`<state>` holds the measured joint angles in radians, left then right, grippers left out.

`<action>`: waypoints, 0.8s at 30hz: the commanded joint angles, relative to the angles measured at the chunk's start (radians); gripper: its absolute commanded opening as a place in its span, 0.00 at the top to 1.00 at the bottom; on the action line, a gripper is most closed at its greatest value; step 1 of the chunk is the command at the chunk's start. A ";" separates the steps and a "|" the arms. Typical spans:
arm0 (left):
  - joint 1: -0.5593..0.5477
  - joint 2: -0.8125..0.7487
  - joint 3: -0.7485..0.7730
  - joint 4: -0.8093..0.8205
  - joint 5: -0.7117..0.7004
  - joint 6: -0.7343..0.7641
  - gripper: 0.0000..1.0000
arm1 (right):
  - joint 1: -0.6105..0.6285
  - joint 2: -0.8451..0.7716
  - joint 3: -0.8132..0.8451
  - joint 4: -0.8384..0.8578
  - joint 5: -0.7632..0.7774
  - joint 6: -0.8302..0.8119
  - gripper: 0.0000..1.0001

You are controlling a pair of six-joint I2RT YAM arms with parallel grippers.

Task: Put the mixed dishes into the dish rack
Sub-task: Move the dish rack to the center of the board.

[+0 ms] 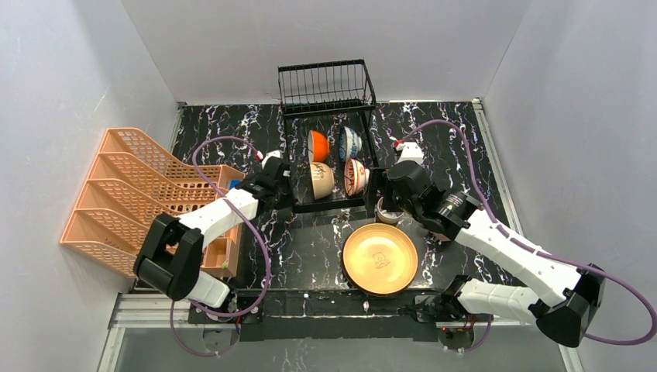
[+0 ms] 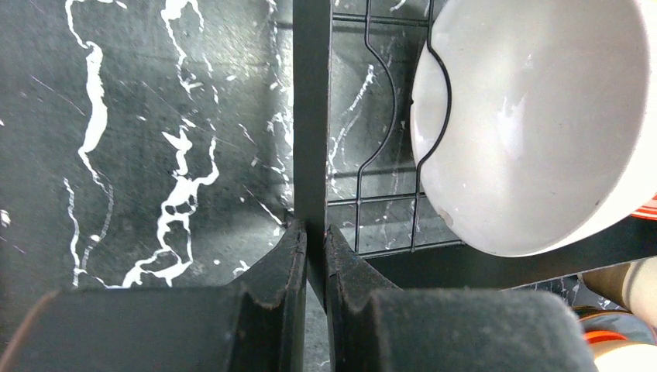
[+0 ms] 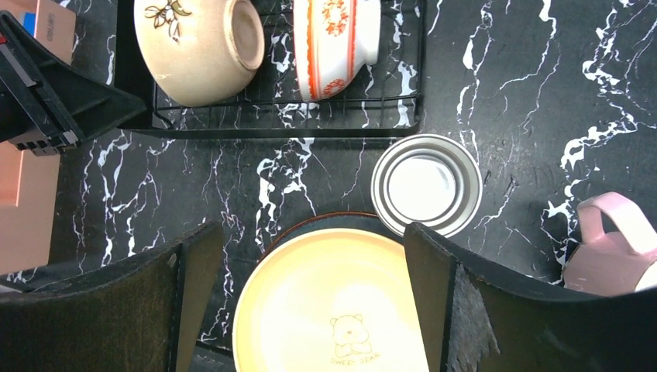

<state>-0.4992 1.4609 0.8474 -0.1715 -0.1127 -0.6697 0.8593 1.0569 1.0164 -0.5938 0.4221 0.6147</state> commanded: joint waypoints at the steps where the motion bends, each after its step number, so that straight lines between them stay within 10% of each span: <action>1: -0.105 -0.039 -0.016 0.038 0.010 -0.126 1.00 | 0.003 0.015 -0.008 0.010 -0.018 0.013 0.06; 19: -0.252 0.102 0.095 0.105 -0.013 -0.206 0.99 | 0.004 0.148 -0.039 0.090 -0.142 0.091 0.07; 24: -0.251 0.057 0.085 0.029 -0.086 -0.162 0.69 | 0.017 0.201 -0.051 0.153 -0.169 0.170 0.08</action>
<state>-0.7132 1.5459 0.9188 -0.1604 -0.2428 -0.8574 0.8604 1.2301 0.9833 -0.5293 0.2806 0.7071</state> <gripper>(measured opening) 0.205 0.918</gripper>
